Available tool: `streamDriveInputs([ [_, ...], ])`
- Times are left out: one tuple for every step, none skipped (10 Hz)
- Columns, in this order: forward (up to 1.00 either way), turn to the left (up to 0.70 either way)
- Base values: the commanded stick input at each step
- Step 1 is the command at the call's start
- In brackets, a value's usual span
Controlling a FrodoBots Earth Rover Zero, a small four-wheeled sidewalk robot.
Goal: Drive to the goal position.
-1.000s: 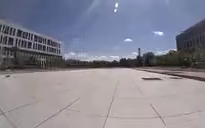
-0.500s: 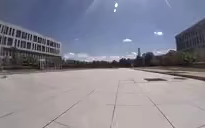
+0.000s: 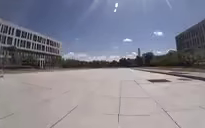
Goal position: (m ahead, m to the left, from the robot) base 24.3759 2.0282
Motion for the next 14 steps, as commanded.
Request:
streamDriveInputs([
  [0.70,0.00],
  [0.70,0.00],
  [0.70,0.00],
  [0.70,0.00],
  [0.70,0.00],
  [0.70,0.00],
  [0.70,0.00],
  [0.70,0.00],
  [0.70,0.00],
  [0.70,0.00],
  [0.70,0.00],
  [0.70,0.00],
  [0.70,0.00],
  [0.70,0.00],
])
